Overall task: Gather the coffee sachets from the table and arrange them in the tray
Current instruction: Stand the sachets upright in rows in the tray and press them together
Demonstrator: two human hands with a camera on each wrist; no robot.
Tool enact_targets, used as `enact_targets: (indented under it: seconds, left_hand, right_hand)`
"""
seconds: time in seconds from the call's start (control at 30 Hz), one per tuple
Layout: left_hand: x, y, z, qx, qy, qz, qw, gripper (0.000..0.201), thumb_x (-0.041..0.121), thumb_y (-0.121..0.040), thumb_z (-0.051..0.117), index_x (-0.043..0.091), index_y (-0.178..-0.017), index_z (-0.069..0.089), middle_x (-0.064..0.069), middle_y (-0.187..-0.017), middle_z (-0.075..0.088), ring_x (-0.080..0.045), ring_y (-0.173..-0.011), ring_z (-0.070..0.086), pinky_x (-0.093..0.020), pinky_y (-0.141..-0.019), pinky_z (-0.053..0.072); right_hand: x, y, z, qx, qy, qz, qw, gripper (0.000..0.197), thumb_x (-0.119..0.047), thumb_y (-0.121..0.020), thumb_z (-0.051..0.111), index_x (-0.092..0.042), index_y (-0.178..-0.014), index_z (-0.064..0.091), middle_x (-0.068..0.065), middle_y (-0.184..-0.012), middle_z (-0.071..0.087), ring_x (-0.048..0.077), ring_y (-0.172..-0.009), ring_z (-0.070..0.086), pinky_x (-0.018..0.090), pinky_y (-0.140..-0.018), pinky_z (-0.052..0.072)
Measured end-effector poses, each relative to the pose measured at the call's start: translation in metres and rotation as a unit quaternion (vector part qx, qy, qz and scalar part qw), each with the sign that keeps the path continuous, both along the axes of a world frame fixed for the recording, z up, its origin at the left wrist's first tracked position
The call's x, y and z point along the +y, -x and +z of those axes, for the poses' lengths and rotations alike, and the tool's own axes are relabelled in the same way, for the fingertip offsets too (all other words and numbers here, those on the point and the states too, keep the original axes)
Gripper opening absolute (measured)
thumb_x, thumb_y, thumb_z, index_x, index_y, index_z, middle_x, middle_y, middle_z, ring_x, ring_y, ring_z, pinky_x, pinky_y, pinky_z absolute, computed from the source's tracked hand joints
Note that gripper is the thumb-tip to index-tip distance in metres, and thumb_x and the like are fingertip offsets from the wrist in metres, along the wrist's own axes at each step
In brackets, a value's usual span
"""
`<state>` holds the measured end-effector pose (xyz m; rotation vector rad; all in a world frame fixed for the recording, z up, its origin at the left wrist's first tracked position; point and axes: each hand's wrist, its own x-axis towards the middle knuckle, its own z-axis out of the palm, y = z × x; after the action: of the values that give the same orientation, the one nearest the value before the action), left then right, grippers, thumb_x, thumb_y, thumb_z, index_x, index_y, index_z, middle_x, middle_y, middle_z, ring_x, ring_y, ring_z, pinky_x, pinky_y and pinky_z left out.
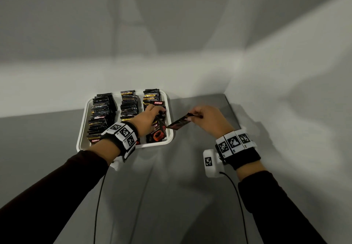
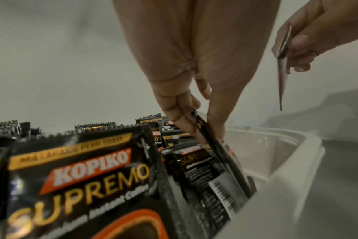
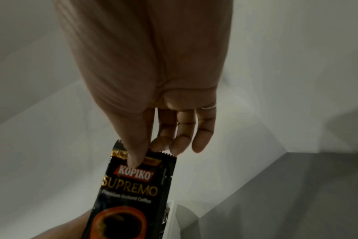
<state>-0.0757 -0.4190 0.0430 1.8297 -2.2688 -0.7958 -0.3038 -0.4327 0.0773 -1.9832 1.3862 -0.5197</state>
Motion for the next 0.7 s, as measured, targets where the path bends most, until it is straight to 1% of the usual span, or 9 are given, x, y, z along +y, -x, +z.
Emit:
enact_targets:
  seconds: [0.1,0.17,0.23,0.3,0.37,0.43,0.53,0.6,0.7]
  left_hand:
    - [-0.005,0.000,0.000,0.011,0.015,0.000,1.000,0.082,-0.007,-0.075,0.061,0.022,-0.142,0.024,-0.010,-0.129,0.035,-0.030,-0.091,0.058,-0.042,-0.081,0.051]
    - [-0.010,0.000,0.000,0.010,0.016,-0.008,1.000,0.080,-0.006,-0.076,0.060,0.021,-0.143,0.024,-0.011,-0.125,0.043,-0.029,-0.097,0.058,-0.040,-0.085,0.049]
    - [-0.012,0.000,0.001,0.019,0.004,-0.014,1.000,0.075,-0.006,-0.078,0.056,0.019,-0.142,0.025,-0.009,-0.109,0.057,-0.025,-0.095,0.058,-0.036,-0.086,0.048]
    - [-0.011,-0.001,0.000,0.044,0.003,-0.005,0.999,0.073,-0.007,-0.079,0.054,0.017,-0.142,0.027,-0.004,-0.095,0.060,-0.020,-0.086,0.057,-0.036,-0.086,0.049]
    - [-0.009,-0.003,-0.002,0.083,0.015,0.020,0.996,0.069,-0.008,-0.080,0.053,0.014,-0.141,0.032,-0.007,-0.105,0.064,-0.022,-0.097,0.059,-0.034,-0.091,0.047]
    - [-0.006,-0.009,-0.004,0.137,0.038,0.070,0.987,0.057,-0.008,-0.084,0.050,0.013,-0.136,0.042,-0.008,-0.121,0.062,-0.022,-0.113,0.056,-0.024,-0.094,0.042]
    - [0.004,-0.016,-0.005,0.196,0.093,0.182,0.959,0.047,-0.009,-0.088,0.042,0.010,-0.130,0.051,-0.011,-0.128,0.057,-0.023,-0.118,0.053,-0.025,-0.098,0.039]
    - [0.019,-0.015,-0.009,0.254,0.085,0.237,0.934,0.051,-0.013,-0.088,0.037,0.009,-0.133,0.047,-0.013,-0.128,0.055,-0.022,-0.108,0.056,-0.032,-0.096,0.044]
    - [0.046,-0.007,-0.018,0.322,0.020,0.272,0.907,0.061,-0.014,-0.086,0.037,0.011,-0.141,0.033,-0.003,-0.130,0.049,-0.004,-0.090,0.055,-0.014,-0.075,0.047]
  right_hand:
    - [-0.006,-0.016,0.005,0.067,0.019,0.076,0.995,0.020,-0.014,-0.086,0.064,-0.002,-0.102,0.067,0.012,-0.099,0.056,0.012,-0.079,0.045,0.018,-0.063,0.027]
    - [-0.011,-0.028,0.008,0.100,0.018,0.112,0.988,0.022,-0.014,-0.087,0.062,-0.002,-0.105,0.065,0.014,-0.106,0.056,0.018,-0.088,0.047,0.021,-0.070,0.027]
    - [-0.017,-0.041,0.007,0.116,0.012,0.144,0.983,0.020,-0.013,-0.088,0.060,-0.004,-0.105,0.064,0.013,-0.106,0.061,0.024,-0.095,0.055,0.025,-0.075,0.032]
    - [-0.021,-0.054,0.003,0.132,0.007,0.167,0.977,0.018,-0.013,-0.088,0.059,-0.007,-0.105,0.065,0.010,-0.104,0.065,0.023,-0.096,0.058,0.025,-0.075,0.035]
    - [-0.024,-0.067,-0.004,0.143,0.003,0.184,0.973,0.018,-0.013,-0.087,0.061,-0.008,-0.104,0.065,0.009,-0.103,0.066,0.021,-0.095,0.059,0.025,-0.076,0.036]
    - [-0.026,-0.078,-0.015,0.145,-0.011,0.192,0.970,0.019,-0.012,-0.086,0.061,-0.007,-0.105,0.066,0.008,-0.105,0.066,0.019,-0.093,0.058,0.024,-0.076,0.035]
    - [-0.029,-0.090,-0.032,0.159,-0.008,0.187,0.969,0.022,-0.010,-0.084,0.063,-0.010,-0.106,0.066,0.008,-0.105,0.066,0.017,-0.087,0.057,0.023,-0.077,0.036]
    - [-0.029,-0.093,-0.042,0.147,0.011,0.157,0.977,0.027,-0.011,-0.083,0.064,-0.010,-0.110,0.064,0.008,-0.106,0.065,0.020,-0.092,0.060,0.023,-0.076,0.037]
    - [-0.021,-0.094,-0.049,0.022,-0.011,0.029,0.999,0.034,-0.014,-0.088,0.060,-0.009,-0.121,0.056,0.002,-0.107,0.063,0.013,-0.086,0.061,0.016,-0.071,0.040]
